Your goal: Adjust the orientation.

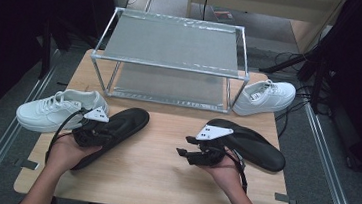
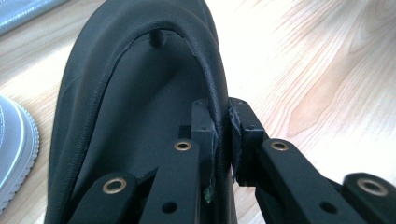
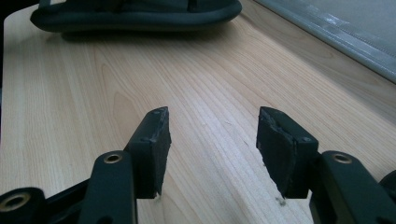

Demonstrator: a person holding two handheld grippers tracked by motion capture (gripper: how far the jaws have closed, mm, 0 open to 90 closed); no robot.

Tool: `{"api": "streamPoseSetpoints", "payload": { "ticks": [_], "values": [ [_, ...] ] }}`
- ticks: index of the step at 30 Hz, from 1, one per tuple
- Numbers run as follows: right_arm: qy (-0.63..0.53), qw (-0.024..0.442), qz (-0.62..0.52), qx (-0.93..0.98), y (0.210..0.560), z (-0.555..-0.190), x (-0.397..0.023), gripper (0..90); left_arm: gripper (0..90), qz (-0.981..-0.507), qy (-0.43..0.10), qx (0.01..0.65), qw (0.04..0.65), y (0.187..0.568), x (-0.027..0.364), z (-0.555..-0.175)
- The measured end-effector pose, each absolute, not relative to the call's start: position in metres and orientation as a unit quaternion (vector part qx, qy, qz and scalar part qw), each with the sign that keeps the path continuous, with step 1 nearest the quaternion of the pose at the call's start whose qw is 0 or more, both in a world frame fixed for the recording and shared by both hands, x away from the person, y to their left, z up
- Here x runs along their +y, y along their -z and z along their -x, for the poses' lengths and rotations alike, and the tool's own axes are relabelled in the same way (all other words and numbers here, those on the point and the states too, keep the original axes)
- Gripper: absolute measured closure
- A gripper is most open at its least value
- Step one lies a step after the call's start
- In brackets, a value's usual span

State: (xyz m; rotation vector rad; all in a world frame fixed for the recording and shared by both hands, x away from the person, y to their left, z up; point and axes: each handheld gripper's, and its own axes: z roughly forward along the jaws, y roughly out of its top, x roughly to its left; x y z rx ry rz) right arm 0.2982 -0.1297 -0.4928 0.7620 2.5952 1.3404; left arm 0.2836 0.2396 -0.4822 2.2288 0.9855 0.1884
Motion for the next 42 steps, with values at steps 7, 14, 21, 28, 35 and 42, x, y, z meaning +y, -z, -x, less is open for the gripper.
{"api": "streamPoseSetpoints", "payload": {
  "ticks": [7,14,21,28,35,42],
  "values": [
    [-0.444,0.06,-0.255,0.857,0.493,-0.298,-0.131,45.8,82.3,-0.851,-0.071,0.377,0.357,0.474,0.233,-0.281],
    [-0.444,0.06,-0.259,0.856,0.493,-0.297,-0.133,45.7,82.2,-0.853,-0.054,0.369,0.365,0.47,0.217,-0.284],
    [-0.443,0.064,-0.265,0.854,0.493,-0.295,-0.137,45.7,81.9,-0.861,-0.044,0.355,0.362,0.471,0.195,-0.291],
    [-0.444,0.07,-0.276,0.85,0.494,-0.292,-0.145,45.7,82.0,-0.87,-0.035,0.336,0.359,0.473,0.172,-0.298],
    [-0.444,0.074,-0.286,0.846,0.494,-0.288,-0.151,45.8,82.0,-0.879,-0.024,0.318,0.354,0.475,0.149,-0.301],
    [-0.445,0.078,-0.295,0.842,0.495,-0.286,-0.153,45.7,81.9,-0.881,-0.002,0.31,0.358,0.48,0.125,-0.307]
  ]
}}
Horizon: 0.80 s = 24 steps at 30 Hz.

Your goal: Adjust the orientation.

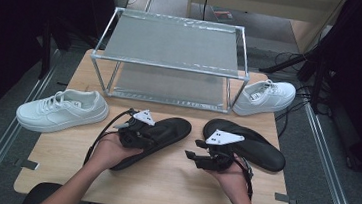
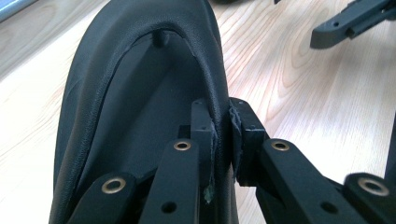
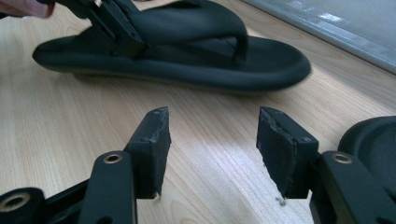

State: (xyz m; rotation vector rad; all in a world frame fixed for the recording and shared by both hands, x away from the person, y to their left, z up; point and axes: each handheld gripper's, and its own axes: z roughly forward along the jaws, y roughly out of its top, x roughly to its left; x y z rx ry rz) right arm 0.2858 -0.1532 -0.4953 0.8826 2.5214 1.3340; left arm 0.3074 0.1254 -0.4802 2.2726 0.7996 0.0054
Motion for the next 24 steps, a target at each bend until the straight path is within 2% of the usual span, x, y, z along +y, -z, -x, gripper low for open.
{"api": "streamPoseSetpoints", "payload": {
  "ticks": [7,16,20,24],
  "values": [
    [-0.443,0.08,-0.297,0.842,0.496,-0.285,-0.153,45.5,82.2,-0.89,-0.014,0.303,0.34,0.494,0.097,-0.307],
    [-0.457,0.072,-0.311,0.83,0.498,-0.287,-0.154,45.0,80.5,-0.883,0.004,0.31,0.353,0.509,0.092,-0.31],
    [-0.46,0.07,-0.319,0.826,0.499,-0.289,-0.154,45.3,69.6,-0.879,0.012,0.322,0.351,0.508,0.097,-0.314],
    [-0.459,0.072,-0.32,0.826,0.498,-0.289,-0.155,45.2,60.1,-0.877,-0.004,0.318,0.36,0.499,0.103,-0.311]
  ]
}}
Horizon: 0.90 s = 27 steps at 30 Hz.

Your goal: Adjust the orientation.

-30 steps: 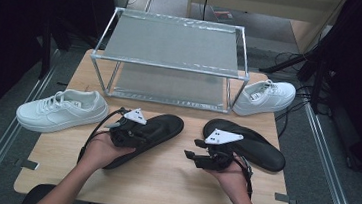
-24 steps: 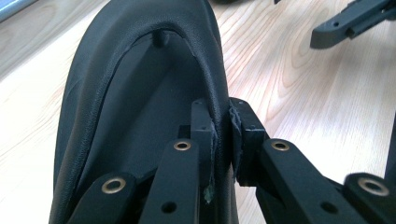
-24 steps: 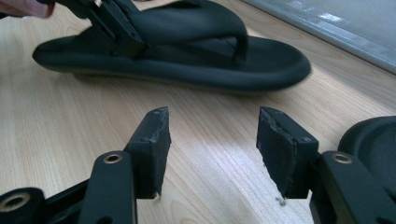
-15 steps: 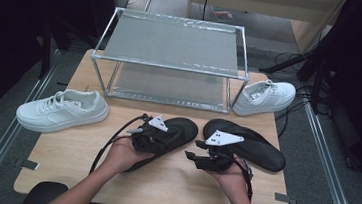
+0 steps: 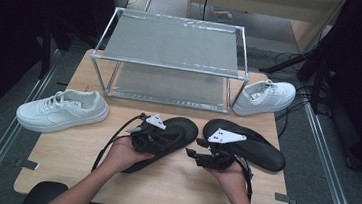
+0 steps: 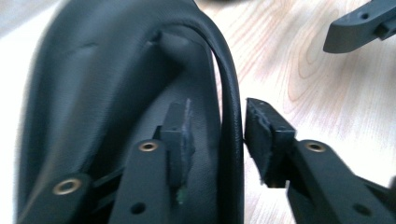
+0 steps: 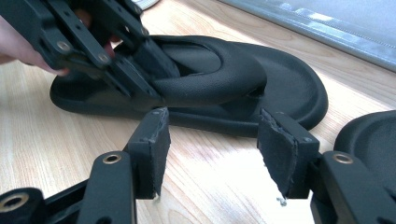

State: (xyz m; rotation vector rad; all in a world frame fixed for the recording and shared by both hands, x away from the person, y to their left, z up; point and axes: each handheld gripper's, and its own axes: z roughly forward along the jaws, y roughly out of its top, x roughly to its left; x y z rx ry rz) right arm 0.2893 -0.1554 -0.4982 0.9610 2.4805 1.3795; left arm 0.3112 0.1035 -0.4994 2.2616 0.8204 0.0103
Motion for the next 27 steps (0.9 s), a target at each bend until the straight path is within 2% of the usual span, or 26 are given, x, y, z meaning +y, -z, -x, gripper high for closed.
{"api": "streamPoseSetpoints", "payload": {
  "ticks": [4,11,12,13,14,15,17,22,25,26,27],
  "values": [
    [-0.458,0.073,-0.318,0.827,0.498,-0.288,-0.155,45.5,54.1,-0.876,-0.003,0.315,0.365,0.491,0.112,-0.307],
    [-0.453,0.071,-0.312,0.832,0.499,-0.288,-0.15,46.2,52.0,-0.874,-0.012,0.306,0.376,0.481,0.131,-0.301],
    [-0.454,0.07,-0.311,0.832,0.499,-0.288,-0.149,46.4,53.8,-0.875,-0.012,0.309,0.373,0.48,0.14,-0.3],
    [-0.454,0.07,-0.311,0.832,0.499,-0.288,-0.149,46.4,60.2,-0.875,-0.012,0.309,0.373,0.48,0.14,-0.3],
    [-0.454,0.07,-0.309,0.833,0.499,-0.288,-0.148,46.5,60.2,-0.873,-0.001,0.312,0.376,0.48,0.147,-0.3],
    [-0.453,0.069,-0.309,0.833,0.5,-0.288,-0.146,46.5,73.5,-0.871,-0.001,0.309,0.381,0.48,0.15,-0.299],
    [-0.454,0.072,-0.31,0.832,0.501,-0.288,-0.144,45.4,82.6,-0.872,0.002,0.311,0.378,0.48,0.161,-0.298],
    [-0.459,0.063,-0.315,0.829,0.502,-0.29,-0.141,52.3,89.2,-0.867,-0.005,0.332,0.373,0.483,0.18,-0.303],
    [-0.457,0.056,-0.313,0.83,0.503,-0.29,-0.137,59.7,90.0,-0.861,-0.012,0.345,0.374,0.484,0.19,-0.306],
    [-0.457,0.056,-0.313,0.83,0.503,-0.29,-0.137,59.7,90.0,-0.861,-0.012,0.345,0.374,0.484,0.19,-0.306],
    [-0.455,0.048,-0.312,0.832,0.503,-0.29,-0.136,64.7,90.0,-0.859,-0.017,0.35,0.373,0.486,0.194,-0.307]
  ]
}}
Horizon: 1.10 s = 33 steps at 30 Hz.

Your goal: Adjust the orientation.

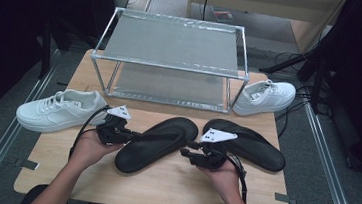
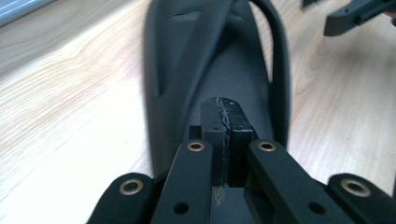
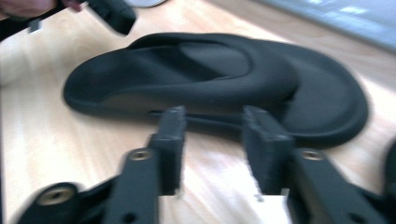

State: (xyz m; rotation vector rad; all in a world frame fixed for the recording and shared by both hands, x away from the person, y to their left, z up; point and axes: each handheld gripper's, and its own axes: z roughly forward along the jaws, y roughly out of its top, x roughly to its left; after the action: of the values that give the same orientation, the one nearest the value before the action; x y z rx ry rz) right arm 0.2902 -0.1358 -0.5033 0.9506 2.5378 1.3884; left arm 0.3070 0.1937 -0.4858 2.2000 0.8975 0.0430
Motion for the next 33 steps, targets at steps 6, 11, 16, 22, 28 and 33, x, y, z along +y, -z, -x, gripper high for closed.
{"api": "streamPoseSetpoints", "payload": {
  "ticks": [6,11,16,22,28,33],
  "values": [
    [-0.444,0.022,-0.303,0.843,0.507,-0.29,-0.121,83.9,89.9,-0.842,-0.015,0.375,0.388,0.495,0.209,-0.311],
    [-0.453,0.02,-0.305,0.838,0.508,-0.291,-0.113,89.5,89.9,-0.84,-0.025,0.387,0.379,0.498,0.214,-0.311],
    [-0.447,0.023,-0.294,0.845,0.512,-0.291,-0.101,90.0,90.0,-0.839,-0.03,0.394,0.374,0.505,0.218,-0.309],
    [-0.437,0.025,-0.287,0.852,0.514,-0.292,-0.096,90.0,90.0,-0.845,-0.021,0.399,0.355,0.513,0.213,-0.309],
    [-0.435,0.022,-0.285,0.854,0.513,-0.294,-0.094,90.0,90.0,-0.84,-0.019,0.404,0.362,0.514,0.215,-0.308],
    [-0.434,0.021,-0.282,0.855,0.513,-0.296,-0.094,90.0,90.0,-0.836,-0.021,0.409,0.365,0.515,0.214,-0.306]
  ]
}}
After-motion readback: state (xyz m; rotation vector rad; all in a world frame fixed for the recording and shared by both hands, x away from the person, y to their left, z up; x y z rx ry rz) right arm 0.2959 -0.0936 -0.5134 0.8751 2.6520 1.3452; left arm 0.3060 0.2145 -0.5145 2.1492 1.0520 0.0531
